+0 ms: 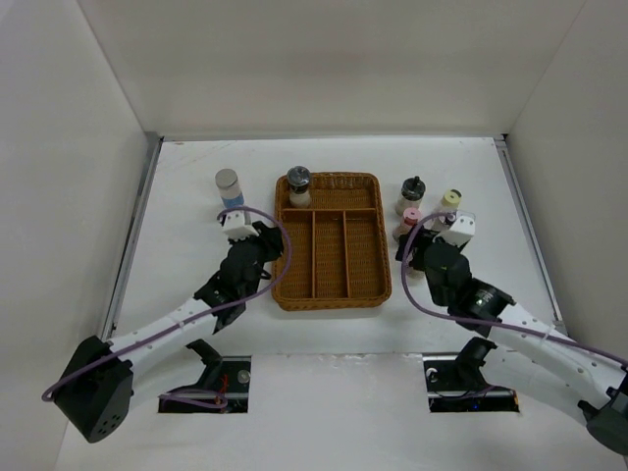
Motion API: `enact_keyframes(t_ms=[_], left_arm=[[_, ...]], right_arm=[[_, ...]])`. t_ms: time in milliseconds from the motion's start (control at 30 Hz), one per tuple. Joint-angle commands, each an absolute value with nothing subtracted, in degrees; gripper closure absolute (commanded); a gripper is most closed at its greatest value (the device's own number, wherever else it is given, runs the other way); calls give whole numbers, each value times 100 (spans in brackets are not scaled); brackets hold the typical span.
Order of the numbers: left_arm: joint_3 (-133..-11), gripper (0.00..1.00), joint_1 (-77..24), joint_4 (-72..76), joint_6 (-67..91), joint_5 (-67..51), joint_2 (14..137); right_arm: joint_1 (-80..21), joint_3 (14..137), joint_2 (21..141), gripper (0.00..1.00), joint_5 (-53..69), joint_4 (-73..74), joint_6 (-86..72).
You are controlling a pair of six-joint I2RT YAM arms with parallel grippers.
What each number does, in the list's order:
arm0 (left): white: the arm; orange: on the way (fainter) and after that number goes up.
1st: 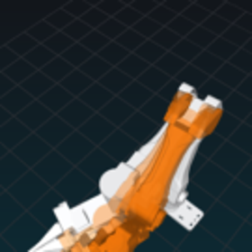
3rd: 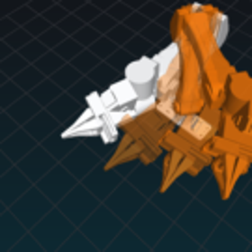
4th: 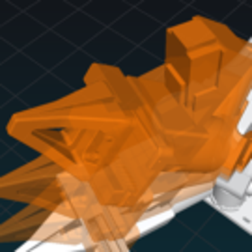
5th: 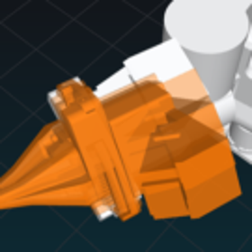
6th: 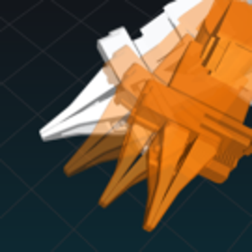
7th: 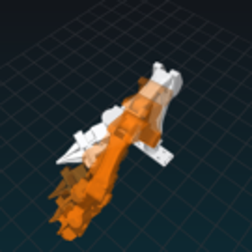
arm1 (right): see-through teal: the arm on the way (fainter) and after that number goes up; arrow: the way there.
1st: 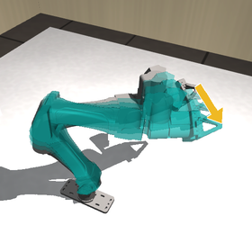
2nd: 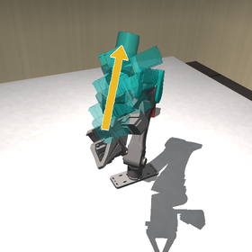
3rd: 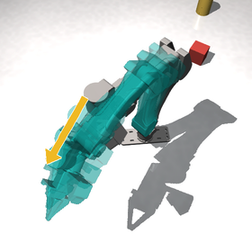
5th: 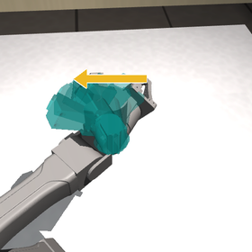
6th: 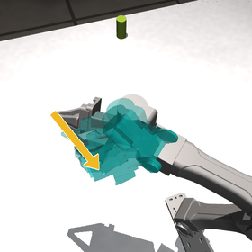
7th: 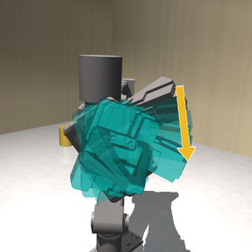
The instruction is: Organize the condiment bottles
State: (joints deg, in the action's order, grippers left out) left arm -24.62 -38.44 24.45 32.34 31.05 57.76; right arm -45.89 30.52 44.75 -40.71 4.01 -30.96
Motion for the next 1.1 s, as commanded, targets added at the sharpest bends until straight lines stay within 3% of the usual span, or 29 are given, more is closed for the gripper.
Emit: enact_keyframes(t_ms=[0, 200, 400, 600, 833, 1067], left_arm=[[-2005, 69, -3854, 2680, 3787, 2936, 5187], [-1451, 61, -3714, 2917, 3911, 2865, 4694], [-1152, 49, -3687, 3155, 4025, 2795, 4570], [-1046, 46, -3564, 3164, 4060, 2786, 4509], [-1063, 45, -3555, 3287, 4104, 2690, 4763], [-1055, 45, -3529, 3349, 4113, 2698, 4843]], right_arm=[[-4242, 3576, 4447, 17, -5027, 2019, -3340], [-3644, 3683, 4684, 4, -4625, 2514, -3410], [-3458, 3762, 5352, 5, -3815, 2075, -3261], [-3327, 3779, 5809, 6, -3700, 1618, -3112], [-3072, 3718, 6143, 16, -3437, 1213, -2971], [-3098, 3753, 6127, 42, -3445, 1213, -2918]])
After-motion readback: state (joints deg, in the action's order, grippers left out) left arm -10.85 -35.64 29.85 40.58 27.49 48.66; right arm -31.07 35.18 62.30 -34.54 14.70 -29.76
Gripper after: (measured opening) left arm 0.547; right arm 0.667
